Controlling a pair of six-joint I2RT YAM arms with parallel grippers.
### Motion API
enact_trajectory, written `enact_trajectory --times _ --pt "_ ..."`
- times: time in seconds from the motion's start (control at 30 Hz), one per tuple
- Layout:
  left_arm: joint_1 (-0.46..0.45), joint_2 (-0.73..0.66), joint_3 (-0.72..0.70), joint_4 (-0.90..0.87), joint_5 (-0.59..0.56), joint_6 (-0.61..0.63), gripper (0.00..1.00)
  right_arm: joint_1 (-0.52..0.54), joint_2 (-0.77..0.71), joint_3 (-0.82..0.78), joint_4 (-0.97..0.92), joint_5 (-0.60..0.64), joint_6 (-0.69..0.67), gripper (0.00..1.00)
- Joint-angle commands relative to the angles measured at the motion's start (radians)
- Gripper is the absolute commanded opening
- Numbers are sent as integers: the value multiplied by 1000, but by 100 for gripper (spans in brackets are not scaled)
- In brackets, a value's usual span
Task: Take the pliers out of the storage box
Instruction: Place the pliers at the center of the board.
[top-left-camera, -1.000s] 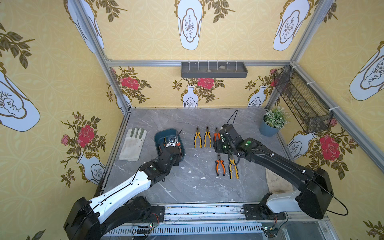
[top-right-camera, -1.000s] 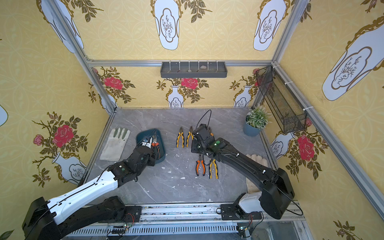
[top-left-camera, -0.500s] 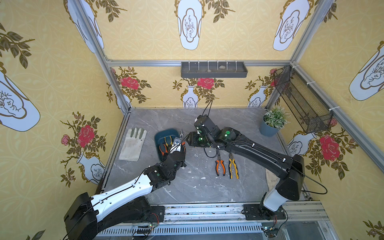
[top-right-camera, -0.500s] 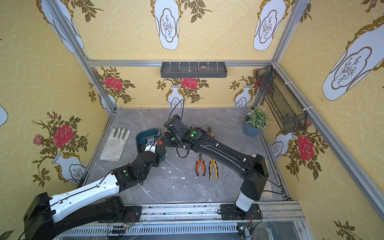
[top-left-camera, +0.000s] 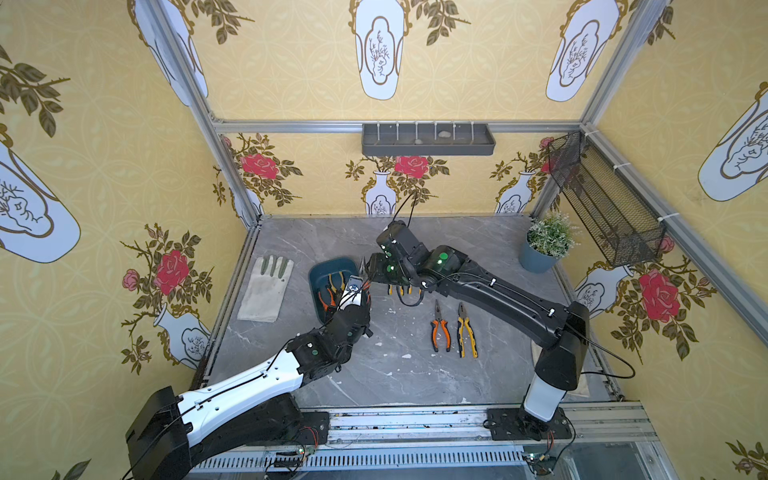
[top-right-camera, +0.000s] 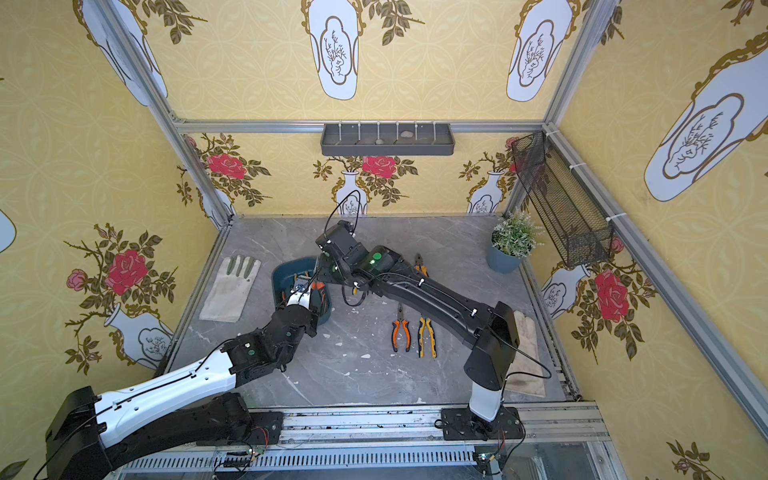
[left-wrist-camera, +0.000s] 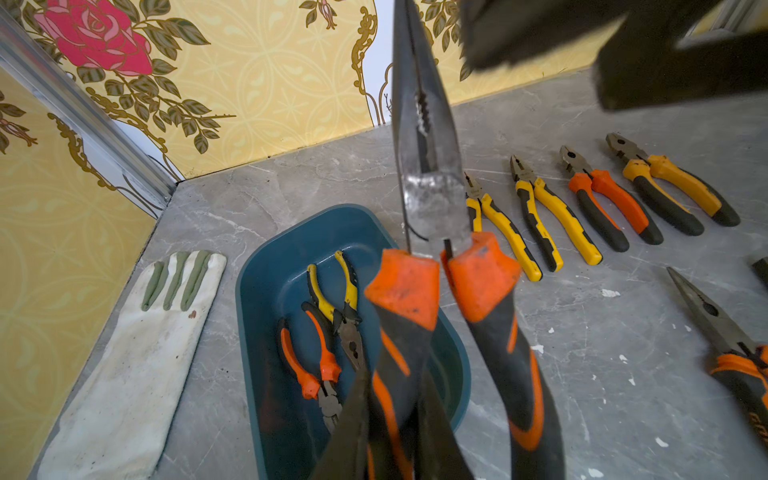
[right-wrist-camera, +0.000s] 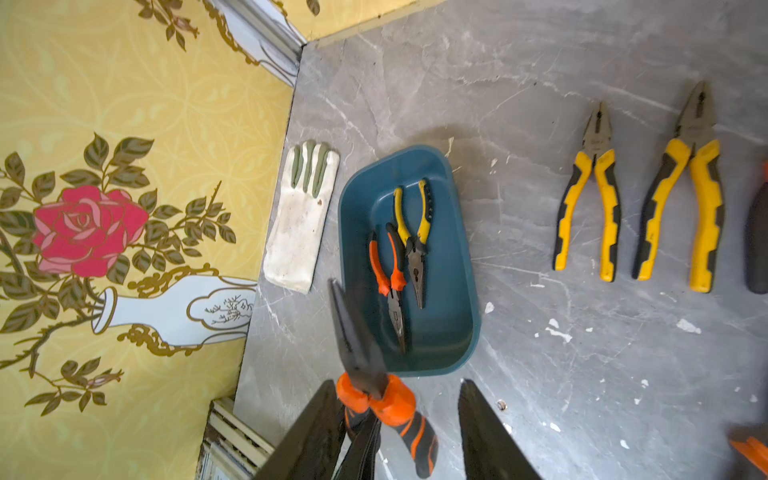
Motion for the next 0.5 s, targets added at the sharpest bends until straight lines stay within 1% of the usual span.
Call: enact_trajectory --times 0.0,0.1,0.27,0.47 --pt "-2 -6 -12 50 -23 -6 0 -24 5 48 3 23 15 48" --pt "-3 -1 -13 48 -23 -11 0 -44 47 133 -49 16 7 49" --pt "-4 2 -15 48 -25 -15 0 -39 135 256 -135 5 9 49" --pt "-7 8 -15 53 -29 -19 0 -33 208 297 -166 -41 14 49"
